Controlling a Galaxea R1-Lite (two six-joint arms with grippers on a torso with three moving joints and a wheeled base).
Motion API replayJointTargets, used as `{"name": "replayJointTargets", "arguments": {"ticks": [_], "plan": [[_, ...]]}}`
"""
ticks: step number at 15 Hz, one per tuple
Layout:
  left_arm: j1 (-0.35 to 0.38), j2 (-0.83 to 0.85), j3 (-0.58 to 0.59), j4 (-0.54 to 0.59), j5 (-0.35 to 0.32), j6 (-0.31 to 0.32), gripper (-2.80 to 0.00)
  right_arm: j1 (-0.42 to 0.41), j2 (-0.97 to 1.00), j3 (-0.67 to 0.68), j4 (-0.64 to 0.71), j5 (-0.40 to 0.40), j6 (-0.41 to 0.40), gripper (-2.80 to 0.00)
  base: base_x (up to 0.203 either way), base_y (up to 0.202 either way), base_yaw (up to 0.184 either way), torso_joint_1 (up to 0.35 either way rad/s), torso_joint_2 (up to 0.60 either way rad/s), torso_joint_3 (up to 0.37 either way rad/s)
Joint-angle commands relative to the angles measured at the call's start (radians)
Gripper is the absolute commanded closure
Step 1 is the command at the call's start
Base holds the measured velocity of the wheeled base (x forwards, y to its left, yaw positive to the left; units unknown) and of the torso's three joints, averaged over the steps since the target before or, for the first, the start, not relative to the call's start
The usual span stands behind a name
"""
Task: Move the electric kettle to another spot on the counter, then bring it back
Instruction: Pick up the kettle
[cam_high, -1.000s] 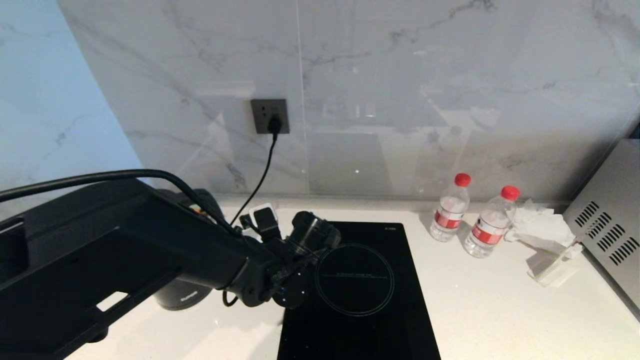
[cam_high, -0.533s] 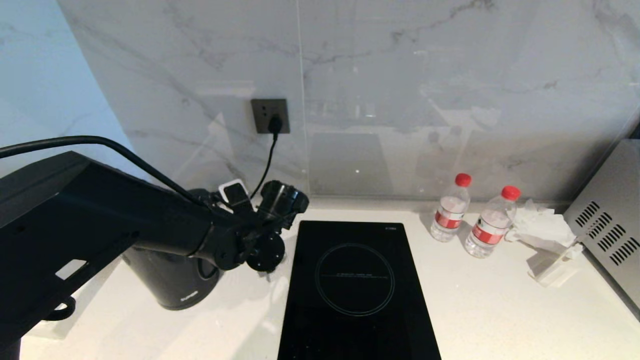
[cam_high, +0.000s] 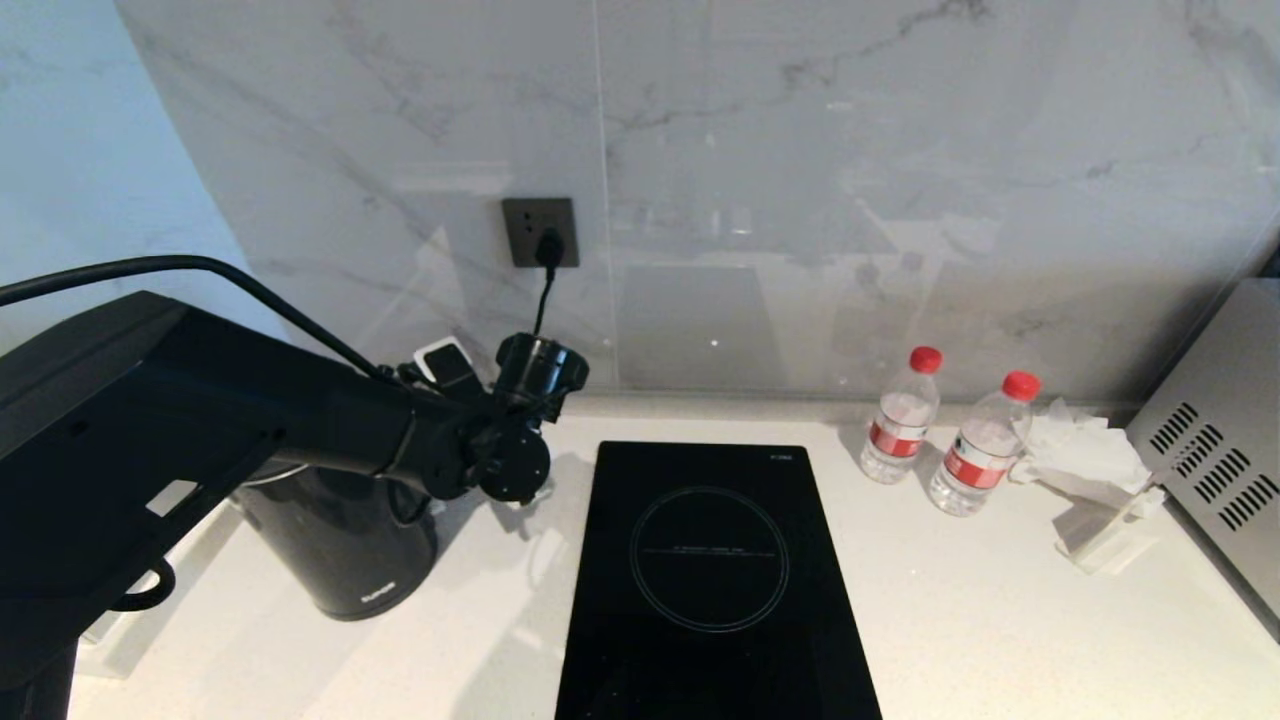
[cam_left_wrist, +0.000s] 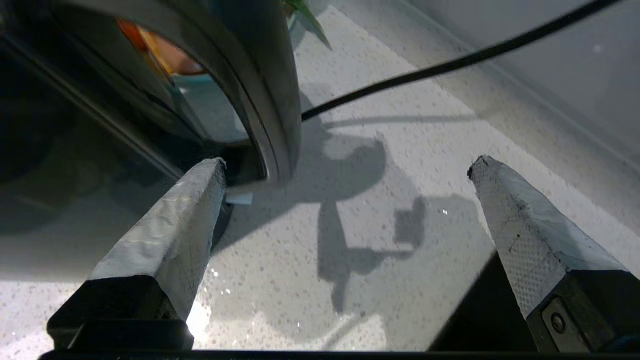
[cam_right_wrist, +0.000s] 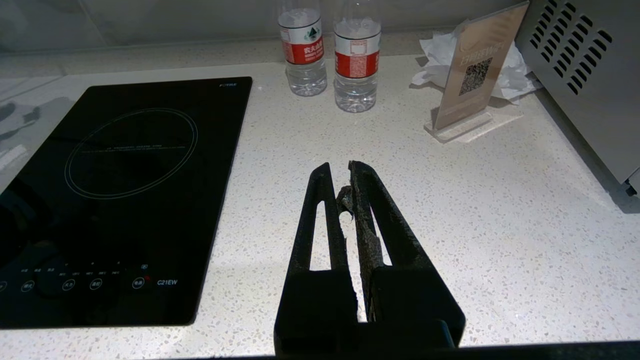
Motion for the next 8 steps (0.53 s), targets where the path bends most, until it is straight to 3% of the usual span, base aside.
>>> {"name": "replayJointTargets", "arguments": {"ticks": [1, 8], "plan": [[0.013, 0.008, -0.007, -0.001, 0.006, -0.004, -2.80, 0.000, 0.000, 0.000, 0.000, 0.000, 0.001, 0.00, 0.000, 0.000, 0.000, 0.000, 0.00, 0.000], [0.073, 0.084, -0.098, -0.021, 0.014, 0.007, -2.80, 0.000, 0.000, 0.000, 0.000, 0.000, 0.001, 0.00, 0.000, 0.000, 0.000, 0.000, 0.00, 0.000]]}}
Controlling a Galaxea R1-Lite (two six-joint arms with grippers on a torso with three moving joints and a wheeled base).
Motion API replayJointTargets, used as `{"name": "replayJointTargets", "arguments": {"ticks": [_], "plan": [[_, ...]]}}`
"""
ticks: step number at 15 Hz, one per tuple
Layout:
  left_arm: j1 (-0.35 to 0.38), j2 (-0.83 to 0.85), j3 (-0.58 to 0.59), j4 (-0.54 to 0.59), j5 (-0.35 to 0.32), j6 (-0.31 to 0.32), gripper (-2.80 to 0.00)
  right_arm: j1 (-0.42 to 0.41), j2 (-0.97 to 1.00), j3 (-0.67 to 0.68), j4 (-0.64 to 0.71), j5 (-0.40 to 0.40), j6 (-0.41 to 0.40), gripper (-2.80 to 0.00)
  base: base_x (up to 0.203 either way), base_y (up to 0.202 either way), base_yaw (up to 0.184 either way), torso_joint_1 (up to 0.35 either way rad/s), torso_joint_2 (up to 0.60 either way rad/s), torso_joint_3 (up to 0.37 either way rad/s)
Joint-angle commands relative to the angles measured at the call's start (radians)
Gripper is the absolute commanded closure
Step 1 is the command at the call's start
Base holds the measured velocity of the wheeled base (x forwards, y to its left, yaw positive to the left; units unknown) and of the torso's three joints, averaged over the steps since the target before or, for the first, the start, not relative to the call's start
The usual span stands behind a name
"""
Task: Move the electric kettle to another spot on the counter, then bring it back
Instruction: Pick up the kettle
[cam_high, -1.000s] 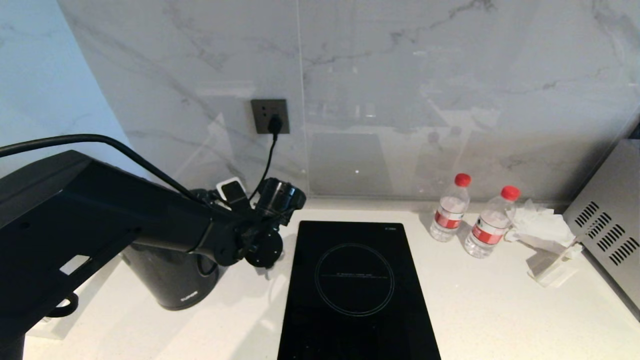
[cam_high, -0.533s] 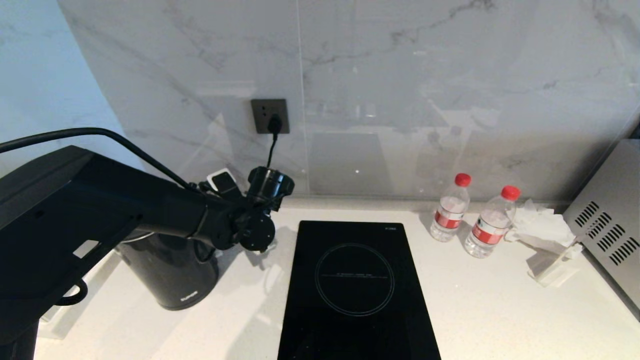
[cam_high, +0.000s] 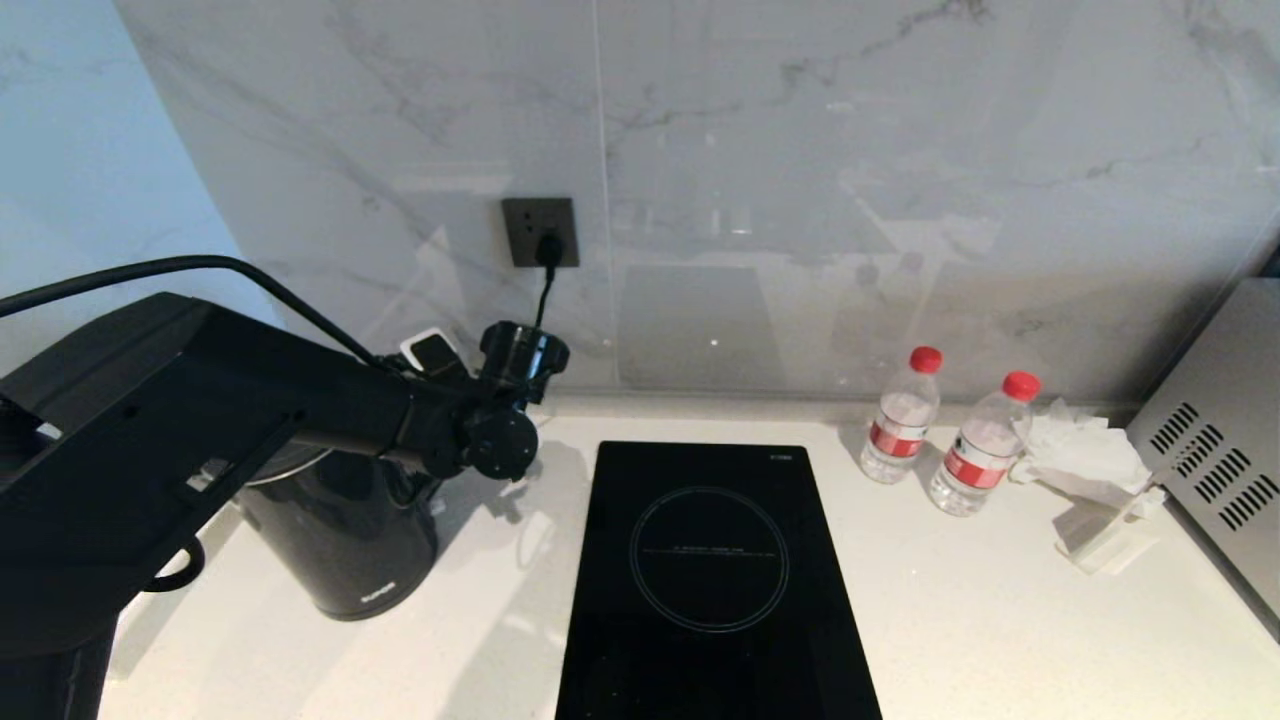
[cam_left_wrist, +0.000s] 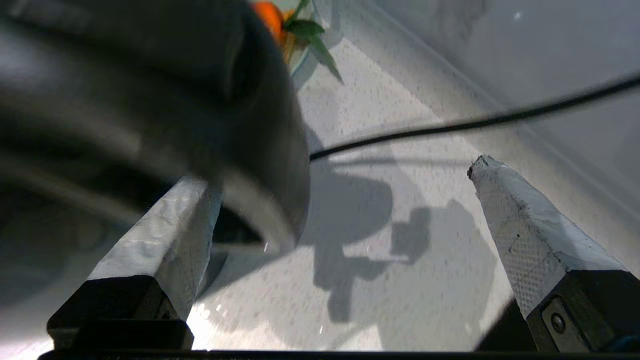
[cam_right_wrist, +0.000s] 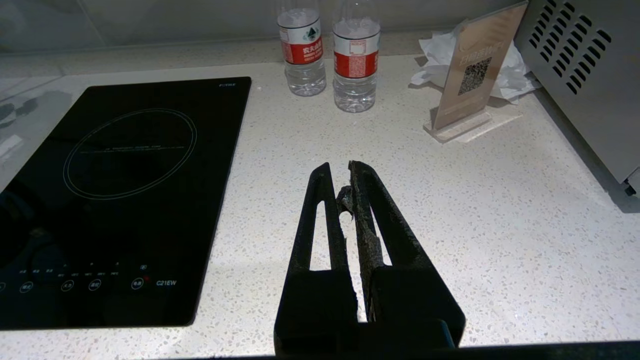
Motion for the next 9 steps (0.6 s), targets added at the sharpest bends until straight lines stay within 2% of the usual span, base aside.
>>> {"name": "replayJointTargets", "arguments": {"ticks": [1, 9], "plan": [[0.011, 0.035, -0.034, -0.002, 0.006, -0.005, -2.80, 0.000, 0.000, 0.000, 0.000, 0.000, 0.000, 0.00, 0.000, 0.000, 0.000, 0.000, 0.00, 0.000], [0.034, 0.013, -0.049, -0.001, 0.005, 0.006, -2.80, 0.000, 0.000, -0.001, 0.000, 0.000, 0.000, 0.00, 0.000, 0.000, 0.000, 0.000, 0.00, 0.000]]}}
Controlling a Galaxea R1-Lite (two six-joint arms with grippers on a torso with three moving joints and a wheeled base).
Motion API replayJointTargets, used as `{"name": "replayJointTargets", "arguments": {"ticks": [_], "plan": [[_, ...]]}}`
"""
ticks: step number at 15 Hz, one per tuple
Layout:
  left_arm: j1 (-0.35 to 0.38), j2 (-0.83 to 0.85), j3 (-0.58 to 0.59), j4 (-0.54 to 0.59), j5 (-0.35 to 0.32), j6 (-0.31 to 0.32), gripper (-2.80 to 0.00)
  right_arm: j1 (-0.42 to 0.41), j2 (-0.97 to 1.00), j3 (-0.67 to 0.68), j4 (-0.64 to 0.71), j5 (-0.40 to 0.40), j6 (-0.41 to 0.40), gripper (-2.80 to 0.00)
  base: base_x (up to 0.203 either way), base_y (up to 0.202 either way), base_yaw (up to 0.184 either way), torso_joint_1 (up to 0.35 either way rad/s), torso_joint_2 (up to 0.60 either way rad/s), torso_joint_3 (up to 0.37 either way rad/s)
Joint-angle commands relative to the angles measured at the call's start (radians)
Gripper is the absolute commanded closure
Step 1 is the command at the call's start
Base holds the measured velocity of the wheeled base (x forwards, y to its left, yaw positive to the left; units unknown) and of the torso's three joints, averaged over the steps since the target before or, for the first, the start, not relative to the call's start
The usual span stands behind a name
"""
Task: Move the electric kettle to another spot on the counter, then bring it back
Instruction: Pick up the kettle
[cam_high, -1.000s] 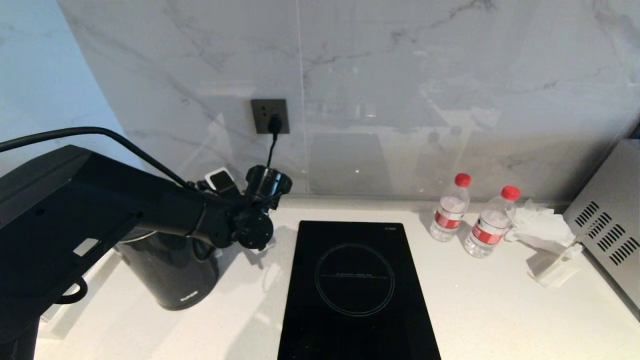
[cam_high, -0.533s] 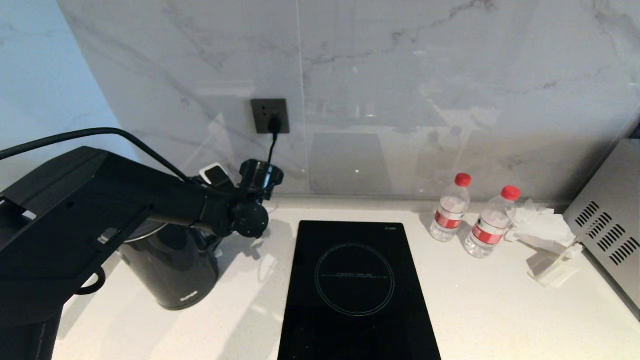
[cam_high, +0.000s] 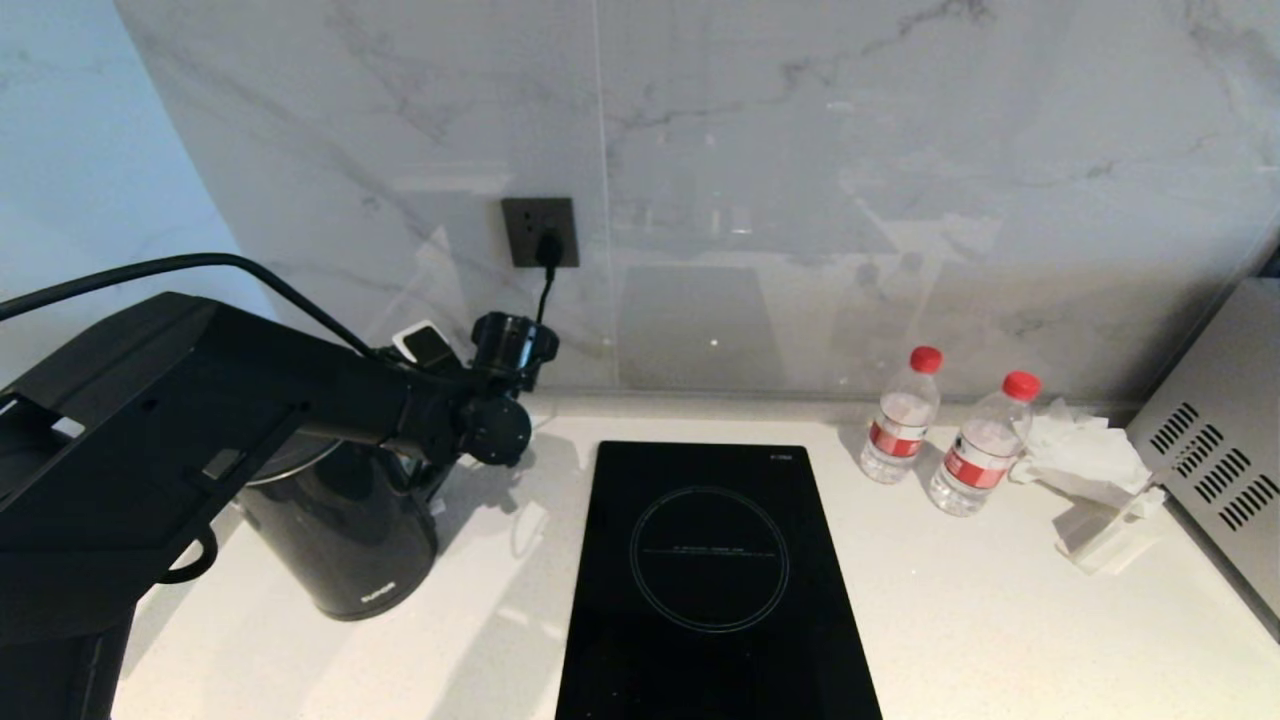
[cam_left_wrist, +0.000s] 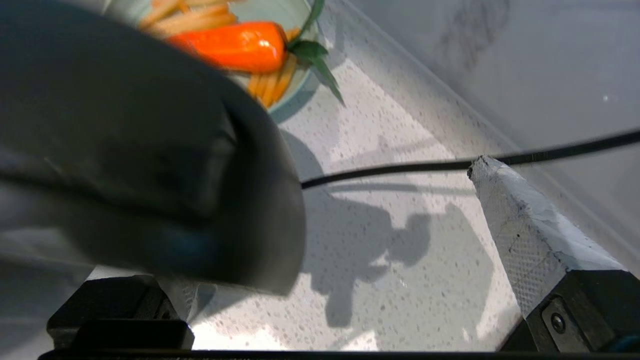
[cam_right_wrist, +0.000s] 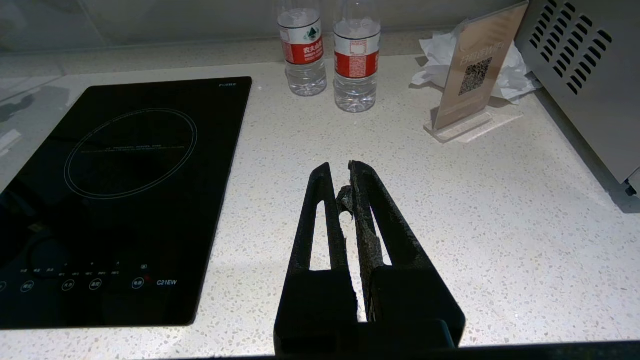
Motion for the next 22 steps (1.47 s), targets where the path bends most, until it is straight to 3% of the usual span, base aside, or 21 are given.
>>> {"name": "replayJointTargets", "arguments": {"ticks": [1, 9, 16, 17, 22], "plan": [[0.004, -0.012, -0.001, -0.001, 0.005, 0.004, -2.80, 0.000, 0.000, 0.000, 0.000, 0.000, 0.000, 0.00, 0.000, 0.000, 0.000, 0.000, 0.00, 0.000], [0.018, -0.001, -0.009, -0.001, 0.005, 0.045, -2.80, 0.000, 0.000, 0.000, 0.000, 0.000, 0.000, 0.00, 0.000, 0.000, 0.000, 0.000, 0.00, 0.000], [0.025, -0.008, -0.009, -0.001, 0.002, 0.044, -2.80, 0.000, 0.000, 0.000, 0.000, 0.000, 0.000, 0.00, 0.000, 0.000, 0.000, 0.000, 0.00, 0.000], [0.022, -0.007, -0.007, -0.001, 0.003, 0.044, 0.00, 0.000, 0.000, -0.001, 0.000, 0.000, 0.000, 0.00, 0.000, 0.000, 0.000, 0.000, 0.00, 0.000], [0.037, -0.001, 0.004, 0.005, 0.008, 0.049, 0.00, 0.000, 0.000, 0.000, 0.000, 0.000, 0.000, 0.00, 0.000, 0.000, 0.000, 0.000, 0.00, 0.000]]}}
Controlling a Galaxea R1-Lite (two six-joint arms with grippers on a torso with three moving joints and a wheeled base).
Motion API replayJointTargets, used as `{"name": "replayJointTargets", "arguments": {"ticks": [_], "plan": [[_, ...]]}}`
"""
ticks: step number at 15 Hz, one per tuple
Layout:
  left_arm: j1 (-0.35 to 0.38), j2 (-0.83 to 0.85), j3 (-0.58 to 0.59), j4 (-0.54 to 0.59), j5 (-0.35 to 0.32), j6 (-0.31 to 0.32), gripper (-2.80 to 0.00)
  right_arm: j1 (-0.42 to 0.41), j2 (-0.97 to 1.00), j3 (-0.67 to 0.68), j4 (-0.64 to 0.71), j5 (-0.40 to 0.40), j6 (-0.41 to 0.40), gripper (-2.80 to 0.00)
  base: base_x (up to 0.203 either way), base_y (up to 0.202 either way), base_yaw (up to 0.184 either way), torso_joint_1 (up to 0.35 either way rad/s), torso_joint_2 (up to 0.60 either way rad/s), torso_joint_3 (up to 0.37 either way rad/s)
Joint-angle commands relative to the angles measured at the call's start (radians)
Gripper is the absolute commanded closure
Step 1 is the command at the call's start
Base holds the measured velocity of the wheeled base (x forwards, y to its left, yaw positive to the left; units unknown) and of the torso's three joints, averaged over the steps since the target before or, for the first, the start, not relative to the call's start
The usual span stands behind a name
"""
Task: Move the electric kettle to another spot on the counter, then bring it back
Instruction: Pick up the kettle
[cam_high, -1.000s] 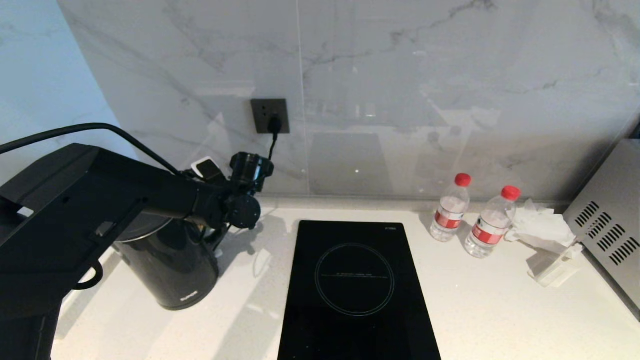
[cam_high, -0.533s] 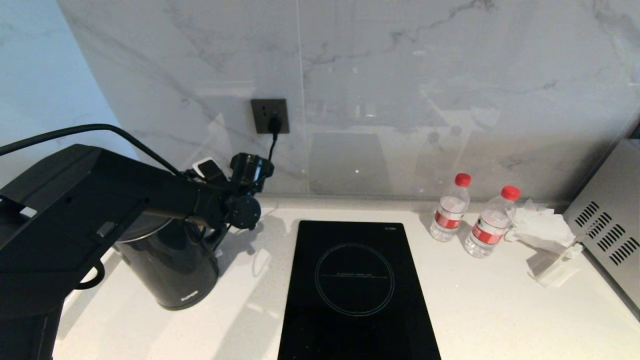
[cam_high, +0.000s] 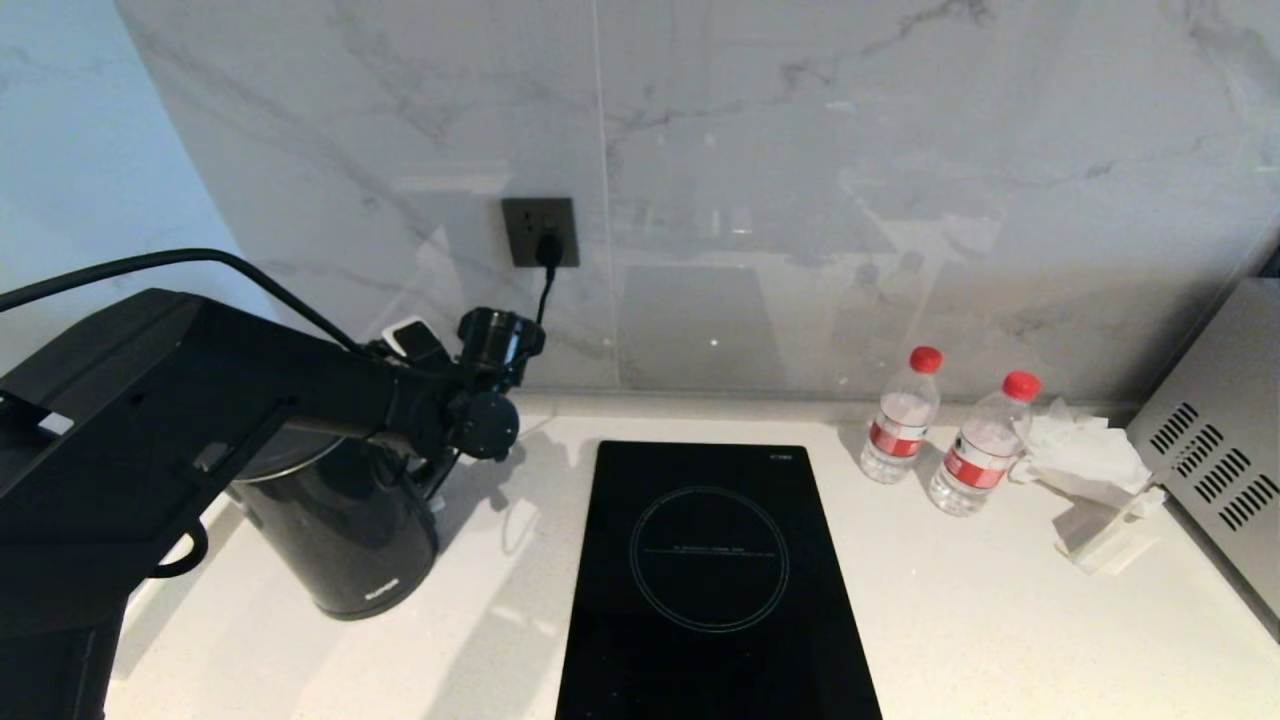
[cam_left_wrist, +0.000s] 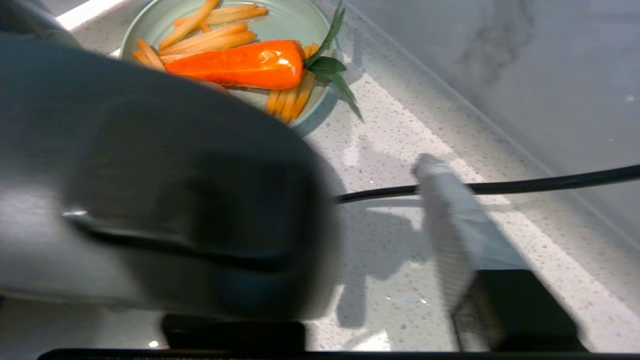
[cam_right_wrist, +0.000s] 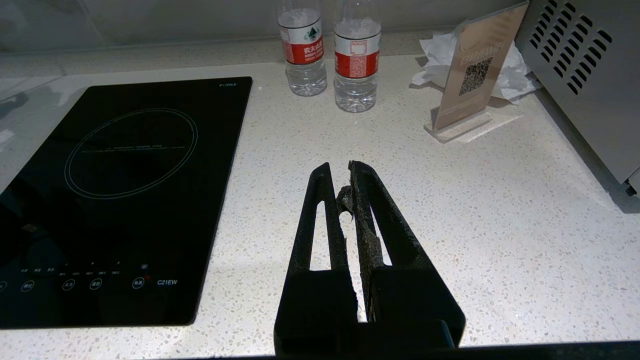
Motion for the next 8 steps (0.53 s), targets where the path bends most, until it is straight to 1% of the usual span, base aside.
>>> {"name": "replayJointTargets", "arguments": {"ticks": [1, 3, 8], "plan": [[0.010, -0.005, 0.022, 0.001, 0.004, -0.005, 0.00, 0.000, 0.000, -0.001, 0.000, -0.001, 0.000, 0.00, 0.000, 0.000, 0.000, 0.000, 0.00, 0.000], [0.021, -0.018, 0.048, -0.003, 0.000, 0.000, 0.00, 0.000, 0.000, 0.000, 0.000, -0.001, 0.000, 0.00, 0.000, 0.000, 0.000, 0.000, 0.00, 0.000], [0.036, -0.039, 0.050, 0.000, -0.003, 0.004, 0.00, 0.000, 0.000, 0.000, 0.000, -0.001, 0.000, 0.00, 0.000, 0.000, 0.000, 0.000, 0.00, 0.000]]}}
